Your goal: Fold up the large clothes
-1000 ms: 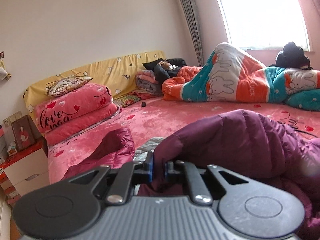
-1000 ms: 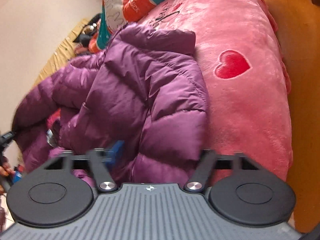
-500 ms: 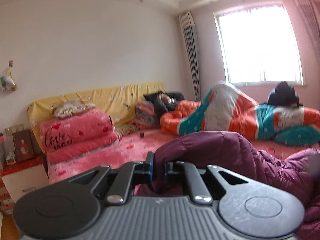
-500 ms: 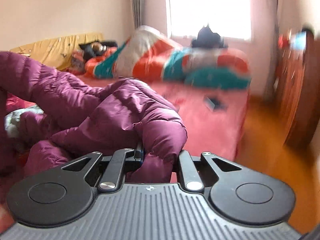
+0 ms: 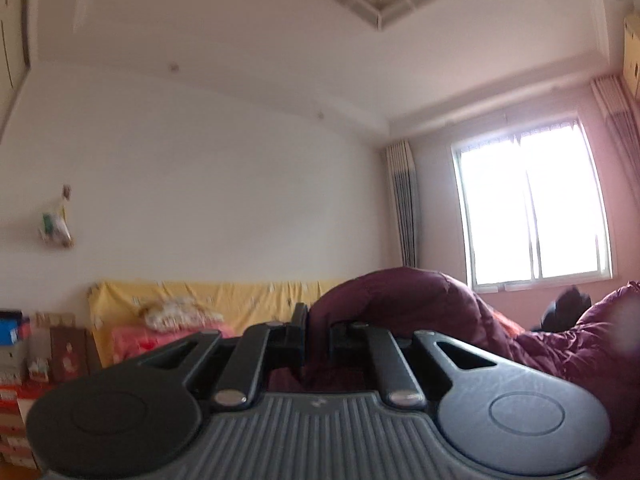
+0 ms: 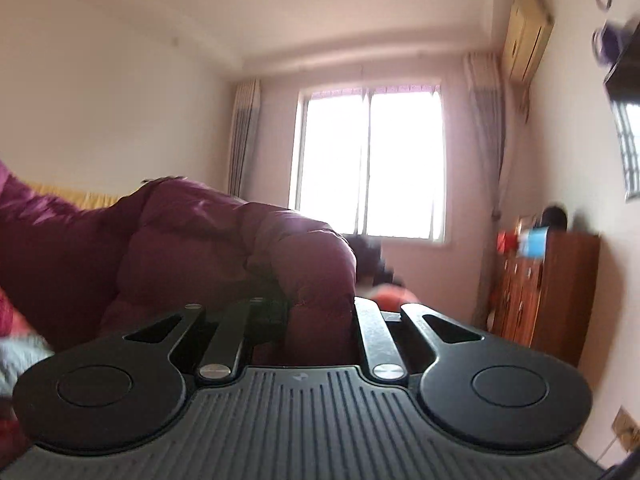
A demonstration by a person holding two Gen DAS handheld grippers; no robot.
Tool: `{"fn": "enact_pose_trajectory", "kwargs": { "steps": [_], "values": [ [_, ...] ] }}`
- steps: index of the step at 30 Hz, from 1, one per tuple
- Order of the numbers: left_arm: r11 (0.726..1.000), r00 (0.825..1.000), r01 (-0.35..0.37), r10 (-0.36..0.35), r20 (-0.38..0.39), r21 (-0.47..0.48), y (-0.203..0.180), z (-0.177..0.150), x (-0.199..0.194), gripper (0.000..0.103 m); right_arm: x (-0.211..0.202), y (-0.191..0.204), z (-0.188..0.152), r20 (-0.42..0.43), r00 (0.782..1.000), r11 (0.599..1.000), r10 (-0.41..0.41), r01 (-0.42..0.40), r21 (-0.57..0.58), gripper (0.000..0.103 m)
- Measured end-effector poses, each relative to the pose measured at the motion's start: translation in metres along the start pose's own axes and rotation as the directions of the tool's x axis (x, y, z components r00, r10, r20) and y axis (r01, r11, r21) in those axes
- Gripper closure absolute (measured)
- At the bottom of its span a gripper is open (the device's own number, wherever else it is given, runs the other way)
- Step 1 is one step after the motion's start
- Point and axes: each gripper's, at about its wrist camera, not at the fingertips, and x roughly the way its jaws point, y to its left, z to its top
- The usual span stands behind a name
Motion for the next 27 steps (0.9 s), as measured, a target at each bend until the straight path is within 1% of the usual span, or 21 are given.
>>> {"fn": "enact_pose_trajectory", "kwargs": {
  "steps": [3, 7, 11, 13, 15, 17, 19, 21, 24, 27],
  "values": [
    [1.000, 0.998, -0.010, 0.011, 0.058, -0.013, 0.012, 0.024, -0.017, 0.096, -0.017, -0.005, 0.034, 0.078, 0.997, 1.000, -0.011, 0.011, 0.007, 0.091],
    [0.999, 0.990, -0.035, 0.035, 0.134, 0.002, 0.025, 0.050, -0.038, 0.096, -0.033, -0.013, 0.073, 0.159, 0.987, 0.999, -0.017, 0.011, 0.042, 0.091],
    [0.999, 0.985, -0.050, 0.049, 0.163, 0.002, 0.033, 0.066, -0.045, 0.095, -0.053, -0.024, 0.108, 0.223, 0.975, 0.999, -0.024, 0.019, 0.025, 0.090],
    [0.998, 0.985, -0.066, 0.061, 0.163, 0.023, 0.030, 0.065, -0.043, 0.095, -0.049, -0.033, 0.118, 0.240, 0.971, 0.999, -0.021, 0.015, 0.030, 0.090],
    [0.997, 0.988, -0.071, 0.067, 0.142, 0.026, 0.027, 0.061, -0.036, 0.095, -0.045, -0.036, 0.124, 0.257, 0.966, 0.999, -0.034, 0.032, 0.011, 0.090],
    [0.997, 0.992, -0.076, 0.073, 0.102, 0.024, 0.026, 0.051, -0.025, 0.095, -0.035, -0.036, 0.126, 0.254, 0.966, 0.999, -0.037, 0.037, 0.003, 0.090],
    [0.995, 0.995, -0.085, 0.083, 0.058, 0.042, 0.021, 0.035, -0.009, 0.095, -0.015, -0.037, 0.119, 0.234, 0.972, 0.999, -0.039, 0.041, -0.006, 0.090],
    [0.995, 0.996, -0.093, 0.093, 0.002, 0.041, 0.016, 0.013, 0.015, 0.095, 0.009, -0.031, 0.108, 0.199, 0.979, 0.998, -0.041, 0.049, -0.033, 0.090],
    [0.990, 0.988, -0.131, 0.135, -0.072, 0.060, 0.008, -0.024, 0.049, 0.095, 0.048, -0.020, 0.086, 0.134, 0.990, 0.997, -0.040, 0.049, -0.063, 0.090],
    [0.983, 0.974, -0.167, 0.176, -0.145, 0.073, 0.003, -0.065, 0.082, 0.095, 0.094, -0.006, 0.056, 0.054, 0.998, 0.993, -0.031, 0.037, -0.111, 0.090]
  ]
}}
